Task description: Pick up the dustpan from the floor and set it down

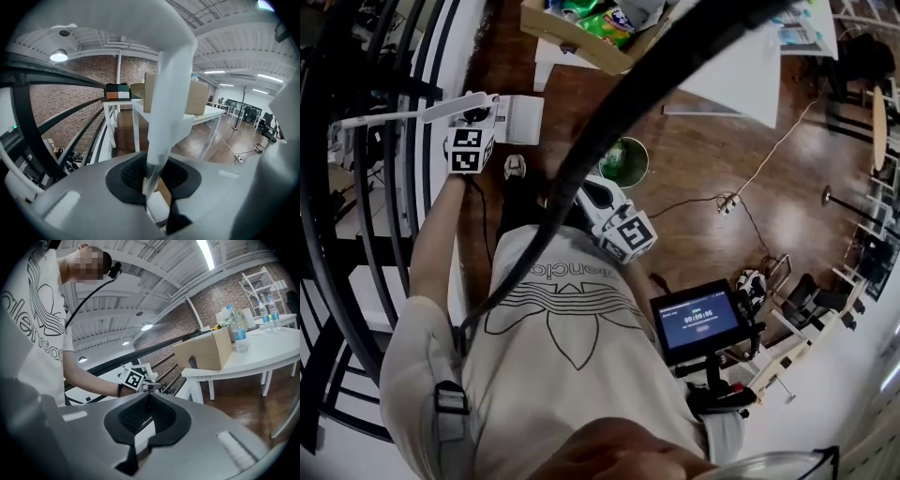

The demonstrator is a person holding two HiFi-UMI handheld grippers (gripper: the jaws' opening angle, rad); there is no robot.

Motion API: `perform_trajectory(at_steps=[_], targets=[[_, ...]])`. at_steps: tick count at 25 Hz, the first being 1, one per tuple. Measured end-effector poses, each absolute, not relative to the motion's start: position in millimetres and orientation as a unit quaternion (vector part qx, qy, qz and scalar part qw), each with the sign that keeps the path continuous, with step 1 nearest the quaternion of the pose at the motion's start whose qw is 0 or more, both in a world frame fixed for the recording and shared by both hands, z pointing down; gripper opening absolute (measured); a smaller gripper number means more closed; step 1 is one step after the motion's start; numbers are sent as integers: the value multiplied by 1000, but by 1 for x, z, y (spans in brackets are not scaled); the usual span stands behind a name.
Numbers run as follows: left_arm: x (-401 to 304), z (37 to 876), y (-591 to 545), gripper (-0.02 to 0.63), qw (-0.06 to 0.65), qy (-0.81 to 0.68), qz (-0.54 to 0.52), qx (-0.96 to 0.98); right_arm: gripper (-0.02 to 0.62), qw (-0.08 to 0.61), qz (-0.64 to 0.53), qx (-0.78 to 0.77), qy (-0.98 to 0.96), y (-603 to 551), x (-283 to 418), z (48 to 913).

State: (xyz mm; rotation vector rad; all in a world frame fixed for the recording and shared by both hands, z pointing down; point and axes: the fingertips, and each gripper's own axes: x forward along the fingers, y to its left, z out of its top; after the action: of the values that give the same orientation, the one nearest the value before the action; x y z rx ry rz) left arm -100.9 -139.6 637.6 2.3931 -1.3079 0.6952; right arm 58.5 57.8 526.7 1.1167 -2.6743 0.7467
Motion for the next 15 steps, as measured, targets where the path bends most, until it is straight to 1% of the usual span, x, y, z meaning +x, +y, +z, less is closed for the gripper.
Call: perform_trajectory(at_steps=[2, 7, 13, 15], targets=[[-103, 654, -143, 92, 163, -460, 250, 836, 2, 81, 255, 374, -888, 63, 58, 530], [-111, 694, -144, 95, 188, -467, 274, 820, 2, 90, 263, 389, -878, 70, 62, 537], [-130, 701, -147, 102, 192, -482, 292, 804, 2, 84, 257, 395, -878, 66, 64, 535], [-138, 694, -145, 189, 182, -495, 303, 794, 2, 77, 250, 394, -881, 61, 64, 531]])
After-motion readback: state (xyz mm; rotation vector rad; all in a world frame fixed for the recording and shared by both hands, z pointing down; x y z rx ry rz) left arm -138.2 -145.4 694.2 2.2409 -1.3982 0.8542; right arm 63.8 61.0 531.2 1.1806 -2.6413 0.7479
